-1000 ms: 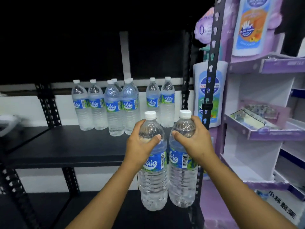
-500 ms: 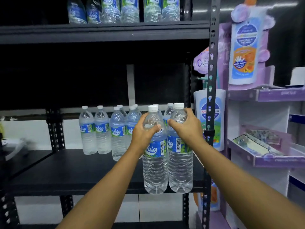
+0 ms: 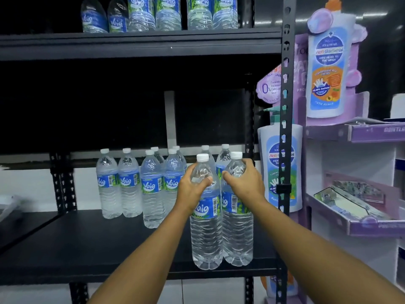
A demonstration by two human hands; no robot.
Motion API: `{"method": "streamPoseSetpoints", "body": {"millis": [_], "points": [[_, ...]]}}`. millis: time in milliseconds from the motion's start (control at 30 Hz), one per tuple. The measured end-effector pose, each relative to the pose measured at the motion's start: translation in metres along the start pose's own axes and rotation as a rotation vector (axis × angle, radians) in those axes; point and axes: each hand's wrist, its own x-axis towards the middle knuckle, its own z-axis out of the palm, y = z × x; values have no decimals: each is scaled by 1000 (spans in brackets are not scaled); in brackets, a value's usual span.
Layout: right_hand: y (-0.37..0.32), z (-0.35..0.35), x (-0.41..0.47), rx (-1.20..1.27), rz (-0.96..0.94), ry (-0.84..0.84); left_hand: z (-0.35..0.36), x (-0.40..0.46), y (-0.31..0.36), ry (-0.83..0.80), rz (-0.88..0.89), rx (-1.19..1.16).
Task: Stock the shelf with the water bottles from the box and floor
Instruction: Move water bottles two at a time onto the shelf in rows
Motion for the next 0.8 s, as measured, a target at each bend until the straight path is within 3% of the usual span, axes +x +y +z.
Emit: {"method": "streamPoseSetpoints", "body": {"millis": [800], "points": [[34, 18, 22, 168, -126, -76, -2, 27, -36, -36, 81, 122]]}}
